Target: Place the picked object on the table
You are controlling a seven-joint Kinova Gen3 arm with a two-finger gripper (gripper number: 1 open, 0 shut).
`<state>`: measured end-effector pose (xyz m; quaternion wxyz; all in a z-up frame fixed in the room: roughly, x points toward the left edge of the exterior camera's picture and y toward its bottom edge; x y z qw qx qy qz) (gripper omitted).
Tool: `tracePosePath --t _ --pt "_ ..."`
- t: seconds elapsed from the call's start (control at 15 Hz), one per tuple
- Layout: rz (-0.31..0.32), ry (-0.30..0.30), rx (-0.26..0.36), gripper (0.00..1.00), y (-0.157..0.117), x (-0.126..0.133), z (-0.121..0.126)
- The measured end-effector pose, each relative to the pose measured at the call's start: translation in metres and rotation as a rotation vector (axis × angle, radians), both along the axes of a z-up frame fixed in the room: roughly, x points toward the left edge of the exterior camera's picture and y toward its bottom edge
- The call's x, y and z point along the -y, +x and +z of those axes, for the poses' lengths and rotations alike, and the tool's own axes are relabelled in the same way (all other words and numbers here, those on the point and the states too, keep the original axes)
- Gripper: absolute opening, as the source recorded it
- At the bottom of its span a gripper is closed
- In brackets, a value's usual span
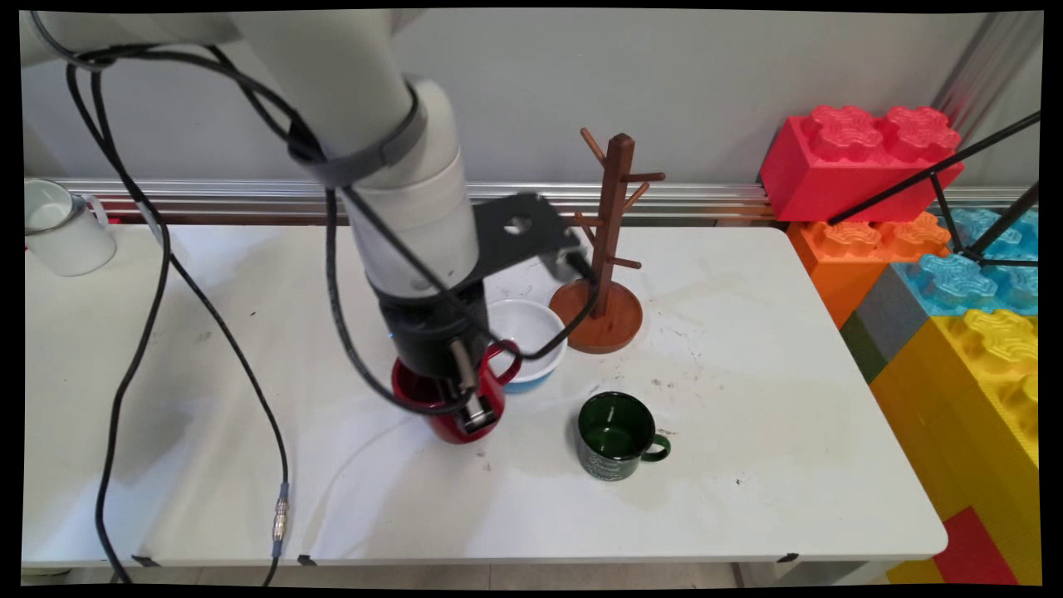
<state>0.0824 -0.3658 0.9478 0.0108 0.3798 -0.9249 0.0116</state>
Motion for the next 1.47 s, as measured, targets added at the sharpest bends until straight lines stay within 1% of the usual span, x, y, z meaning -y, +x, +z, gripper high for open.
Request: tracePosePath --t 0.33,0.67,1.07,1.47 --pt "-0.08 0.019 0.053 0.0 0.015 -0.011 -0.026" --pt "-0.132 0.032 0.083 0.0 0.023 -0.017 -0.052" --pt "-0.167 0.038 0.103 0.0 0.026 -0.018 -0.074" --pt "-0.185 0.038 0.112 0.0 0.028 -0.019 -0.095"
